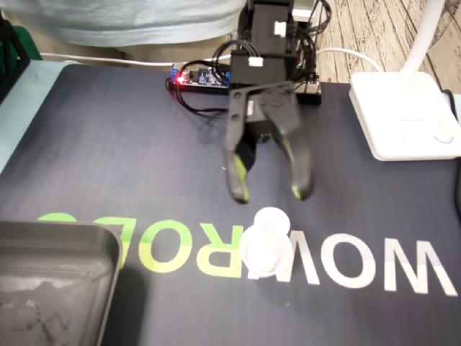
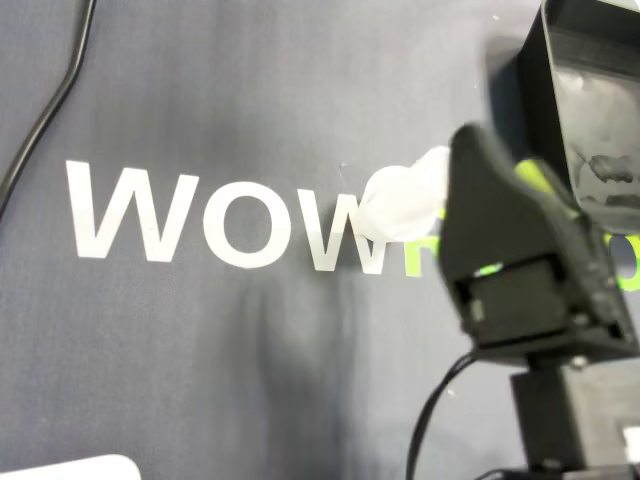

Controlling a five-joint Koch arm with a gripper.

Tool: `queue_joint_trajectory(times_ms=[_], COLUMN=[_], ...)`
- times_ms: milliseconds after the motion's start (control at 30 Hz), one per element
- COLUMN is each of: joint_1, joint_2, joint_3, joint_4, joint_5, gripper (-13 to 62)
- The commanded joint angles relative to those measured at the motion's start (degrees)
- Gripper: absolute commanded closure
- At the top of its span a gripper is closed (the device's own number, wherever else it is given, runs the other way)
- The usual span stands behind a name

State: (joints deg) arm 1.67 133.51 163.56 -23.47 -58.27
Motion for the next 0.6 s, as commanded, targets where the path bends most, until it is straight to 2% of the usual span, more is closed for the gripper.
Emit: queue_joint_trajectory(times_ms=[0, 300, 567], joint_1=[0.88, 1.85, 1.67], joint_2=[4.13, 4.13, 4.13], joint_3=[-2.29, -2.55, 1.58], joint_4=[-1.32, 17.4, 19.34], joint_5=[10.55, 47.99, 53.35], gripper=[22.0, 21.9, 20.5])
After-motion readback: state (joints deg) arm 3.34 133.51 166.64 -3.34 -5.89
